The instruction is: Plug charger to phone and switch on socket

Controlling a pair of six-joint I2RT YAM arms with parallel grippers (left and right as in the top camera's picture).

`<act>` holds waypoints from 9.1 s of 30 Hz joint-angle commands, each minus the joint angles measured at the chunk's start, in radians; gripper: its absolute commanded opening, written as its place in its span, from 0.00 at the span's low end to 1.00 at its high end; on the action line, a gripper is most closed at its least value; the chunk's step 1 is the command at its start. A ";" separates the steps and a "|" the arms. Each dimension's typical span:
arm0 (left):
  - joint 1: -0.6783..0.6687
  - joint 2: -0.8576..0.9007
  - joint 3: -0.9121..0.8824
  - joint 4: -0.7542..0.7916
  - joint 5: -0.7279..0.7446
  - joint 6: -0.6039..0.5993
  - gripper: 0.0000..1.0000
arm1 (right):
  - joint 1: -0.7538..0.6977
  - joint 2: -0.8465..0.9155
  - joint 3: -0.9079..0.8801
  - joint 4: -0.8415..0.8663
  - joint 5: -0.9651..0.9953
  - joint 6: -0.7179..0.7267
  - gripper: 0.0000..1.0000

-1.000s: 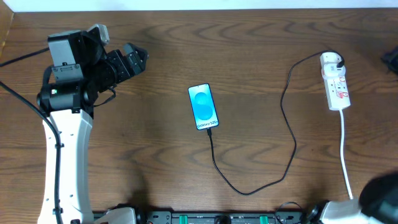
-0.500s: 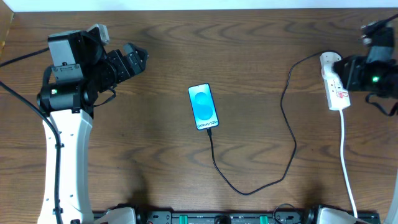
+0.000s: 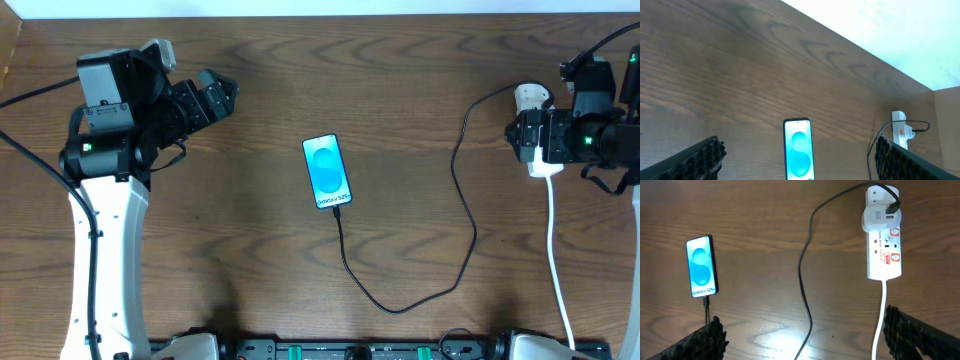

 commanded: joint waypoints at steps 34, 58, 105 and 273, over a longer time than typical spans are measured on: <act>0.003 0.001 0.006 0.000 0.005 0.013 0.98 | 0.008 -0.013 -0.002 -0.003 0.011 -0.014 0.99; 0.003 0.001 0.006 0.000 0.005 0.013 0.98 | 0.008 -0.013 -0.002 -0.003 0.011 -0.014 0.99; 0.003 0.001 0.006 0.000 0.005 0.013 0.98 | 0.120 -1.071 -1.349 1.270 0.105 -0.134 0.99; -0.196 -1.381 -1.349 0.571 -0.481 0.384 0.98 | 0.125 -1.381 -1.637 1.239 0.069 -0.096 0.99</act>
